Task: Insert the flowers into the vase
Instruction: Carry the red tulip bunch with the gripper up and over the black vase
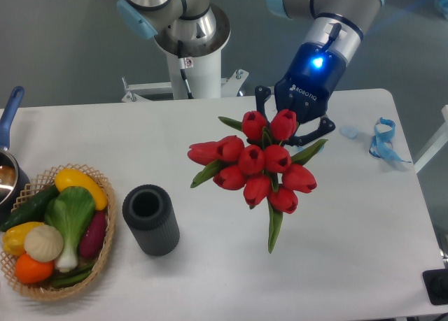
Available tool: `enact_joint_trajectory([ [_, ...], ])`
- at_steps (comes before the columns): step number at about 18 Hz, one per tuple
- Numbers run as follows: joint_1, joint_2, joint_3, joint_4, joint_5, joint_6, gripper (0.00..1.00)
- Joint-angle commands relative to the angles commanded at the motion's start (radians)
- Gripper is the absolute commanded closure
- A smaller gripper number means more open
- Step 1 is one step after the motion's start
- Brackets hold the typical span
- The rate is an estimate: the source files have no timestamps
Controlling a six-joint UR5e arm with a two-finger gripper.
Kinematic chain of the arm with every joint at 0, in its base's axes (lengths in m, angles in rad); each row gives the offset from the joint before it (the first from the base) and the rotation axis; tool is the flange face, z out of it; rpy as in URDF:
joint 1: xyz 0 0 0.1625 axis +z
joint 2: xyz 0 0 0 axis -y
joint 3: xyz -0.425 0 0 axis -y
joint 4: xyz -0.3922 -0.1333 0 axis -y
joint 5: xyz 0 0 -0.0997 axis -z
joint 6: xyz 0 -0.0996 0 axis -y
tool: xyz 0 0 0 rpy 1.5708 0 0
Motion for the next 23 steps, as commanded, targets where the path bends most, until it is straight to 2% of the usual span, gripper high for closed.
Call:
enact_joint_trajectory([
  [10, -0.011, -0.014, 0.005, 0.003, 0.0, 0.006, 0.87],
  [12, -0.014, -0.031, 0.005, 0.009, 0.0, 0.009, 0.87],
  [16, -0.064, -0.075, 0.008, 0.087, -0.008, 0.029, 0.87],
  [17, -0.072, -0.075, 0.006, 0.09, -0.018, 0.041, 0.87],
  [21, -0.086, -0.087, -0.03, 0.092, -0.177, 0.136, 0.87],
  [23, -0.086, -0.089, -0.079, 0.092, -0.283, 0.223, 0.87],
])
